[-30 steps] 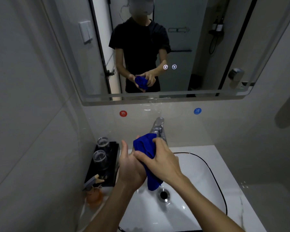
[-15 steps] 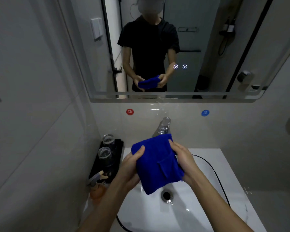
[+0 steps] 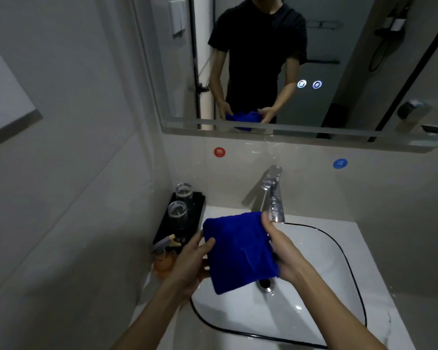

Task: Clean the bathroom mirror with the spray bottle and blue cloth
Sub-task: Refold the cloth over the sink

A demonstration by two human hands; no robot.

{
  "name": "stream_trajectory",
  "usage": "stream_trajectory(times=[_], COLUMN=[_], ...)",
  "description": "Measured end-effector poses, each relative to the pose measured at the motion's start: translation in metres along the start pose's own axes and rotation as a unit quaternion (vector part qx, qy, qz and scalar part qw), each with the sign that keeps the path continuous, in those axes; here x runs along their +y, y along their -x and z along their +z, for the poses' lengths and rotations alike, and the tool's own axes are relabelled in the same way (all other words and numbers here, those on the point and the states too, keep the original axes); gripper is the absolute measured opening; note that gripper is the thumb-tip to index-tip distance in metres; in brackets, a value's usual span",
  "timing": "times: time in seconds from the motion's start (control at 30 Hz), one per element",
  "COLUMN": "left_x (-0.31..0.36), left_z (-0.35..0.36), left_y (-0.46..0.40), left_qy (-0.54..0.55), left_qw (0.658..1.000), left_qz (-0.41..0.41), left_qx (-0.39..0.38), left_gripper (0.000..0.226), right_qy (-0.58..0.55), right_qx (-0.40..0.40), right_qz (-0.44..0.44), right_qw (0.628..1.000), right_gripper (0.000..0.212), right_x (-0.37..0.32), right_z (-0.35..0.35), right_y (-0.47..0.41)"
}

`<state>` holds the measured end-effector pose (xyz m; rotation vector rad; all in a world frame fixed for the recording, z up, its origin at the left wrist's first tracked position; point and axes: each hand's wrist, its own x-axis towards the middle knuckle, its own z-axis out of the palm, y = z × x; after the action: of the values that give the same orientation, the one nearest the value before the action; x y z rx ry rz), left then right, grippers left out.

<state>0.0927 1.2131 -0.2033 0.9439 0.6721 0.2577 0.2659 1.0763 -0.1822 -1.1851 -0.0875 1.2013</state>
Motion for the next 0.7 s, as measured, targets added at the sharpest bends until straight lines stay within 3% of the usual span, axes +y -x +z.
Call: stream_trajectory(times=[0.13,0.23,0.3,0.4,0.53,0.7], left_x=[0.011,0.018,0.018,0.011,-0.014,-0.056], left_z=[-0.035,-0.066,-0.087,-0.115,-0.149,-0.177], left_y=[0.012,0.025,0.038,0.053,0.057,0.056], left_qy=[-0.076,-0.142,-0.153,-0.175,-0.252,-0.348], left_qw=[0.987,0.966,0.963,0.957,0.926,0.903], left_qz=[0.076,0.158,0.168,0.146,0.086,-0.015], left_qx=[0.115,0.144,0.148,0.177,0.268,0.250], left_gripper=[0.027,0.027,0.028,0.028,0.031,0.032], right_qy=[0.116,0.080,0.030,0.038,0.100,0.173], right_qx=[-0.056,-0.138,-0.177,-0.185,-0.150,-0.099], right_qz=[-0.020,-0.006,0.012,0.048,0.095,0.160], right_qw=[0.991,0.987,0.984,0.981,0.979,0.967], right_gripper=[0.042,0.042,0.046,0.048,0.042,0.040], right_x=[0.020,0.045,0.062,0.085,0.118,0.173], right_z=[0.030,0.050,0.063,0.081,0.100,0.106], right_y=[-0.015,-0.031,-0.039,-0.044,-0.046,-0.037])
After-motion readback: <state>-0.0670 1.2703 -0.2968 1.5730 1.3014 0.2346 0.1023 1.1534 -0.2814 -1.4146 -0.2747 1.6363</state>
